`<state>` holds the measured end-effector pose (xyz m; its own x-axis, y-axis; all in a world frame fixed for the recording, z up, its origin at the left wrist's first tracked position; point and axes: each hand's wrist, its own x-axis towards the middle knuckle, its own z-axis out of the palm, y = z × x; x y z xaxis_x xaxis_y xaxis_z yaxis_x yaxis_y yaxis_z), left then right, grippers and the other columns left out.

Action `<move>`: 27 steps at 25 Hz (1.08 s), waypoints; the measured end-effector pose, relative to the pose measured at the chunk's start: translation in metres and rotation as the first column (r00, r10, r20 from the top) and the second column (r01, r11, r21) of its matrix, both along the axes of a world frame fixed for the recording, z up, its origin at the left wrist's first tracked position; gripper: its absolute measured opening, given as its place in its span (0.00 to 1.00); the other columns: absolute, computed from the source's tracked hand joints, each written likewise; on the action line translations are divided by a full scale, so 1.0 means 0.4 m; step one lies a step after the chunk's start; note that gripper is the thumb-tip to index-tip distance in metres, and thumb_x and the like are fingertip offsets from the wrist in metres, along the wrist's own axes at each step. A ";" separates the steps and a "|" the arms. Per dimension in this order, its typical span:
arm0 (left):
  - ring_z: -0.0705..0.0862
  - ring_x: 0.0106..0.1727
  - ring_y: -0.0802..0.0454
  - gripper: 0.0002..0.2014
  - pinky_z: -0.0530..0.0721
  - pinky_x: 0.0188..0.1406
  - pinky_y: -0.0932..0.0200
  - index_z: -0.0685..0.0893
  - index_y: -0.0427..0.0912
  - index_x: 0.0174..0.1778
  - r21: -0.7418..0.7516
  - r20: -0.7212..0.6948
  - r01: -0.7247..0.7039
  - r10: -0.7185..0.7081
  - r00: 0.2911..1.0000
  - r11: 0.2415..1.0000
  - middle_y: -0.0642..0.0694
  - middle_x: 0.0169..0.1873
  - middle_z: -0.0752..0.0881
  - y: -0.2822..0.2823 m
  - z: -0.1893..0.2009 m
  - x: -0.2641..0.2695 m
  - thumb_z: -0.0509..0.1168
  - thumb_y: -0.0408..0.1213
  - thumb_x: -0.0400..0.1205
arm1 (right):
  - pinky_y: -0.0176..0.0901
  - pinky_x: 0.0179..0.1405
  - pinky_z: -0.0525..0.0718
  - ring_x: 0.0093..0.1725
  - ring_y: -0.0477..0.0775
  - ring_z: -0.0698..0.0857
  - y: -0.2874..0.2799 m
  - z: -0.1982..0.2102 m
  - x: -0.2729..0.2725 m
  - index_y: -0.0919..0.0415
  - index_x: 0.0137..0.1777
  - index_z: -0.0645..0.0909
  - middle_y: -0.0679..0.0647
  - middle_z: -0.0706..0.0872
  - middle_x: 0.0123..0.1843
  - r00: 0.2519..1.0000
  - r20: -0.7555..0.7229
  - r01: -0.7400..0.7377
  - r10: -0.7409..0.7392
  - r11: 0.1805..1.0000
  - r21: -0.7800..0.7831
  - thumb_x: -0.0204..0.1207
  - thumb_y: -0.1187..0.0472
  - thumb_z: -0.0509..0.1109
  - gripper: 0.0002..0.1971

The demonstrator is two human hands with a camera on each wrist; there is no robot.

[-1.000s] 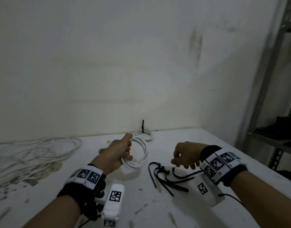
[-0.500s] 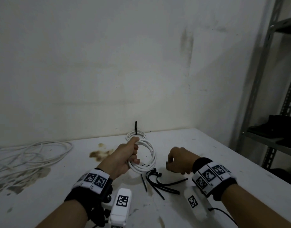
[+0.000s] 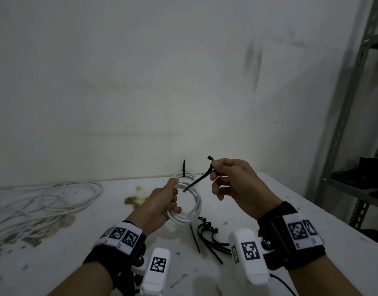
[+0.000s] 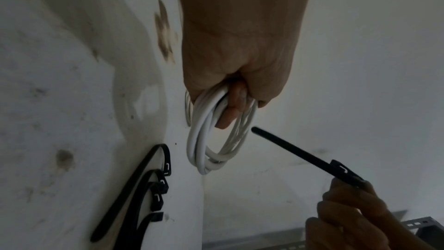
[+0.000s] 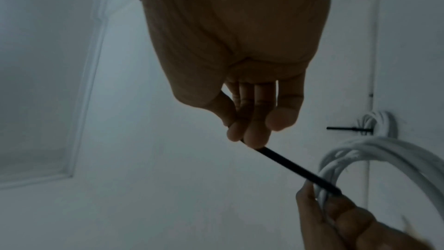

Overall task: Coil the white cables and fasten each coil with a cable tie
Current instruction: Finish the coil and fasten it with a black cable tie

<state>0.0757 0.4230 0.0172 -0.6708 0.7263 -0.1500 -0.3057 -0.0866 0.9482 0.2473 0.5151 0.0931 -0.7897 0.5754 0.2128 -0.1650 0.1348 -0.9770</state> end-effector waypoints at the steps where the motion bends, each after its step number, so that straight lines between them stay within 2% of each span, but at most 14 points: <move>1: 0.59 0.18 0.54 0.17 0.71 0.23 0.58 0.71 0.42 0.34 -0.002 -0.005 -0.007 0.007 1.000 1.000 0.51 0.20 0.59 -0.007 0.001 -0.005 0.64 0.47 0.85 | 0.44 0.23 0.76 0.27 0.57 0.81 -0.011 -0.003 -0.007 0.66 0.43 0.81 0.58 0.84 0.35 1.000 0.004 -0.018 0.018 1.000 0.005 0.86 0.63 0.65 0.11; 6: 0.59 0.20 0.53 0.17 0.70 0.25 0.58 0.71 0.43 0.34 0.011 -0.048 0.007 -0.006 0.999 1.000 0.50 0.22 0.59 -0.063 0.016 -0.027 0.64 0.48 0.85 | 0.45 0.25 0.82 0.32 0.59 0.87 -0.078 -0.046 -0.088 0.71 0.49 0.83 0.62 0.89 0.38 0.989 0.128 -0.090 0.068 0.980 0.177 0.83 0.63 0.69 0.08; 9: 0.60 0.20 0.53 0.15 0.72 0.22 0.60 0.74 0.41 0.39 0.006 -0.078 0.027 -0.026 0.997 1.000 0.49 0.23 0.59 -0.101 0.023 -0.037 0.65 0.48 0.84 | 0.44 0.27 0.84 0.32 0.53 0.87 -0.099 -0.075 -0.151 0.67 0.46 0.83 0.59 0.89 0.37 0.989 0.141 -0.073 0.033 0.956 0.285 0.80 0.64 0.73 0.06; 11: 0.58 0.19 0.53 0.15 0.72 0.21 0.60 0.75 0.40 0.41 0.022 -0.090 0.019 -0.017 0.996 1.000 0.49 0.23 0.58 -0.125 0.027 -0.048 0.65 0.49 0.83 | 0.38 0.32 0.80 0.30 0.44 0.80 -0.104 -0.096 -0.197 0.59 0.42 0.84 0.53 0.84 0.33 0.993 0.094 0.009 -0.070 0.847 0.532 0.77 0.61 0.76 0.05; 13: 0.57 0.19 0.53 0.16 0.72 0.20 0.60 0.73 0.41 0.37 0.036 -0.114 -0.010 0.014 0.993 0.999 0.49 0.22 0.57 -0.154 0.027 -0.066 0.64 0.49 0.83 | 0.30 0.39 0.74 0.39 0.41 0.77 -0.119 -0.120 -0.240 0.50 0.41 0.84 0.49 0.78 0.40 0.988 0.015 0.089 -0.153 0.650 0.755 0.75 0.58 0.78 0.05; 14: 0.57 0.19 0.53 0.16 0.72 0.20 0.60 0.72 0.42 0.35 0.045 -0.126 -0.025 0.030 0.992 0.999 0.49 0.22 0.57 -0.170 0.029 -0.078 0.64 0.49 0.84 | 0.30 0.44 0.75 0.46 0.43 0.77 -0.128 -0.129 -0.261 0.48 0.44 0.86 0.50 0.77 0.46 0.987 -0.036 0.119 -0.155 0.570 0.813 0.75 0.57 0.79 0.04; 16: 0.57 0.20 0.53 0.16 0.71 0.20 0.60 0.72 0.43 0.35 0.058 -0.144 -0.045 0.053 0.988 0.997 0.49 0.23 0.57 -0.212 0.035 -0.099 0.64 0.49 0.83 | 0.41 0.54 0.81 0.58 0.50 0.80 -0.146 -0.139 -0.301 0.51 0.47 0.85 0.53 0.82 0.58 0.992 -0.106 0.126 -0.068 0.503 0.855 0.76 0.59 0.77 0.04; 17: 0.57 0.20 0.53 0.16 0.71 0.21 0.60 0.73 0.42 0.36 0.053 -0.158 -0.051 0.059 0.986 0.997 0.49 0.24 0.57 -0.236 0.038 -0.112 0.64 0.50 0.83 | 0.47 0.53 0.84 0.57 0.51 0.84 -0.158 -0.138 -0.323 0.52 0.47 0.84 0.52 0.86 0.57 0.993 -0.121 0.109 -0.006 0.487 0.867 0.77 0.61 0.76 0.04; 18: 0.57 0.20 0.54 0.17 0.71 0.22 0.59 0.76 0.40 0.38 0.045 -0.166 -0.050 0.057 0.985 0.998 0.49 0.24 0.57 -0.257 0.040 -0.120 0.64 0.50 0.83 | 0.51 0.48 0.85 0.50 0.52 0.87 -0.168 -0.135 -0.339 0.54 0.47 0.83 0.51 0.89 0.51 0.991 -0.129 0.099 0.037 0.454 0.886 0.77 0.63 0.74 0.04; 20: 0.57 0.20 0.54 0.19 0.71 0.24 0.59 0.83 0.34 0.44 0.044 -0.147 -0.050 0.056 0.988 0.998 0.49 0.25 0.56 -0.298 0.040 -0.145 0.63 0.51 0.84 | 0.53 0.38 0.84 0.36 0.56 0.86 -0.195 -0.133 -0.378 0.55 0.48 0.83 0.50 0.89 0.40 0.988 -0.148 0.129 0.034 0.331 0.935 0.75 0.68 0.73 0.07; 22: 0.56 0.21 0.54 0.20 0.71 0.24 0.59 0.87 0.34 0.50 0.058 -0.121 -0.069 0.075 0.990 0.996 0.47 0.27 0.54 -0.327 0.039 -0.164 0.63 0.50 0.85 | 0.52 0.34 0.82 0.31 0.58 0.83 -0.227 -0.130 -0.409 0.56 0.49 0.83 0.51 0.87 0.36 0.988 -0.156 0.149 0.013 0.237 0.960 0.74 0.69 0.72 0.08; 23: 0.55 0.21 0.54 0.18 0.69 0.22 0.59 0.87 0.36 0.49 0.077 -0.121 -0.097 0.106 0.987 0.992 0.47 0.28 0.53 -0.336 0.038 -0.171 0.63 0.49 0.85 | 0.51 0.36 0.82 0.33 0.57 0.84 -0.239 -0.127 -0.419 0.55 0.49 0.84 0.50 0.88 0.38 0.988 -0.152 0.141 0.022 0.257 0.956 0.76 0.67 0.72 0.06; 26: 0.55 0.21 0.54 0.12 0.64 0.18 0.61 0.83 0.42 0.41 0.145 -0.132 -0.222 0.241 0.961 0.964 0.48 0.25 0.54 -0.363 0.046 -0.204 0.65 0.45 0.85 | 0.42 0.46 0.81 0.46 0.49 0.85 -0.263 -0.109 -0.459 0.55 0.48 0.88 0.48 0.90 0.46 0.984 -0.140 0.066 0.112 0.499 0.864 0.76 0.60 0.76 0.03; 27: 0.55 0.20 0.55 0.11 0.63 0.18 0.61 0.83 0.42 0.40 0.158 -0.138 -0.250 0.272 0.953 0.955 0.49 0.23 0.55 -0.374 0.049 -0.217 0.65 0.44 0.85 | 0.38 0.48 0.80 0.49 0.48 0.84 -0.268 -0.105 -0.470 0.54 0.47 0.88 0.47 0.89 0.48 0.981 -0.142 0.048 0.130 0.548 0.835 0.75 0.59 0.78 0.03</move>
